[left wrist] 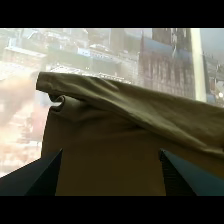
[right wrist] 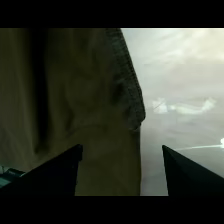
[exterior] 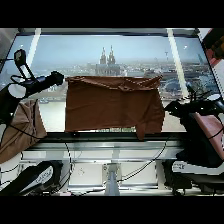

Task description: Fold the clothes and pants, and hang the long-sleeved shirts on hangers.

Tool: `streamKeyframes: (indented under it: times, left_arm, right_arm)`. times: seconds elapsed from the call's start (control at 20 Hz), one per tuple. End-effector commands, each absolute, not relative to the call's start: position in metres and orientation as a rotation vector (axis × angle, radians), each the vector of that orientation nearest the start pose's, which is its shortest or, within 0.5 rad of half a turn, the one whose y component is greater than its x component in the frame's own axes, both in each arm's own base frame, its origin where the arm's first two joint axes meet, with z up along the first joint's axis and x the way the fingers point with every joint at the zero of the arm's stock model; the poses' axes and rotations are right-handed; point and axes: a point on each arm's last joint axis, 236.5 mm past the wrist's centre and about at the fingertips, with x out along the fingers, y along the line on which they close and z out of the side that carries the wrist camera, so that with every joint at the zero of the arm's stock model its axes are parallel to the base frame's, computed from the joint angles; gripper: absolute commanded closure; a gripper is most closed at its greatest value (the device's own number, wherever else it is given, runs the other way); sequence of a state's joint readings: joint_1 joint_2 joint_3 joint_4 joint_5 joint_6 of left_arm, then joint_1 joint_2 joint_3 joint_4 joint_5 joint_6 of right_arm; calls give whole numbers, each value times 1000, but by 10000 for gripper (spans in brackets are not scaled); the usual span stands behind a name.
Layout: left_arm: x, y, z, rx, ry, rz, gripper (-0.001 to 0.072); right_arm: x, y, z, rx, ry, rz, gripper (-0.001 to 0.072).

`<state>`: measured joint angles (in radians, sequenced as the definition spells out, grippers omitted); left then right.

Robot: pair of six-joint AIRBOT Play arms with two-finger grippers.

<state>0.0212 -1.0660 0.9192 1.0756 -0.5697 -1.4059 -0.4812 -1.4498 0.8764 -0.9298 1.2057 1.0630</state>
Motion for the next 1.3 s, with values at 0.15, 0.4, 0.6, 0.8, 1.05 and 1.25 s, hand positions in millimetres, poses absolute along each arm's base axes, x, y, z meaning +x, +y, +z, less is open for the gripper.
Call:
streamKeyframes:
  times: [0.15,0.4,0.6,0.8,1.05,1.25]
  left_arm:
    - [434,-52,84,-342,698,-147,-10]
    - [430,-55,79,-342,725,-156,-10]
    - [430,-51,78,-323,726,-149,-10]
    - [409,-43,56,-206,845,-149,5]
    - [389,-39,84,-93,810,-182,90]
    - [345,-50,80,-135,947,-215,89]
  right_arm:
    - [321,1,-121,688,1465,315,156]
    - [348,8,-124,572,1404,317,356]
    - [350,7,-122,574,1401,314,654]
    - [342,16,-105,631,1430,321,699]
    - [350,11,-49,623,1280,230,700]
    - [345,-7,-27,534,1182,143,700]
